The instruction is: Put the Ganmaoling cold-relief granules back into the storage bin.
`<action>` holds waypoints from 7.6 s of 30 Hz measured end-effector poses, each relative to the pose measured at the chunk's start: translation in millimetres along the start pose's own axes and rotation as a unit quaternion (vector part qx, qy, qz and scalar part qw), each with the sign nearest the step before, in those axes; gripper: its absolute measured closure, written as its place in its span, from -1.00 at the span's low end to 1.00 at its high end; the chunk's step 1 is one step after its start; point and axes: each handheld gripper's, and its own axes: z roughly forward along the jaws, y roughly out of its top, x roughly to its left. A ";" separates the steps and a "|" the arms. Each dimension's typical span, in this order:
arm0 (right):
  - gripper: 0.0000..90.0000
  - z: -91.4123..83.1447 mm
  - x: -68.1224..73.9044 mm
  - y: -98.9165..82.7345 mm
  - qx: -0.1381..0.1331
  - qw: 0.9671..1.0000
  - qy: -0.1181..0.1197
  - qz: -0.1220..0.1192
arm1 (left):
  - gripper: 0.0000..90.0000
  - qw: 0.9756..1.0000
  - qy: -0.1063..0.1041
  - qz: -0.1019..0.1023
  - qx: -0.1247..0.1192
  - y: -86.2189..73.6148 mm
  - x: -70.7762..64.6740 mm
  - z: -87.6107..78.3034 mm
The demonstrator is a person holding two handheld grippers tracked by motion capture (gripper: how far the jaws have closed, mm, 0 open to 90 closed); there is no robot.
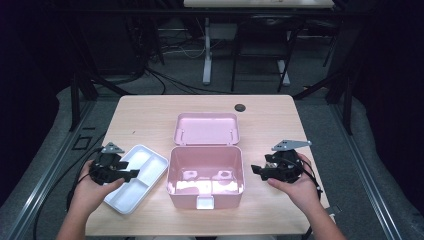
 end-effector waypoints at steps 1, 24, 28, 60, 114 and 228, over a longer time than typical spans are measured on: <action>-0.24 0.6 -0.7 2.1 0.005 1.000 -0.004 -0.003 | 0.02 1.000 0.000 -0.002 -0.001 0.1 -0.1 -0.8; -0.32 5.5 -27.5 35.1 0.174 0.982 -0.060 -0.030 | -0.16 1.000 -0.007 -0.013 0.017 -5.5 8.3 5.3; -0.36 8.5 -31.3 39.5 0.189 0.980 -0.053 -0.025 | -0.16 1.000 -0.009 -0.012 0.018 -5.9 7.6 5.5; -0.66 33.6 -81.8 45.8 0.318 0.946 -0.063 0.009 | -0.21 1.000 -0.005 -0.008 0.007 -2.4 2.8 2.3; -0.66 50.7 -93.3 32.4 0.367 0.928 -0.057 0.037 | -0.21 1.000 0.003 -0.003 -0.004 -3.0 2.0 -4.1; -0.64 -5.2 48.5 167.7 0.343 0.913 0.033 -0.220 | -0.20 1.000 -0.004 -0.010 -0.003 -5.3 4.6 -3.2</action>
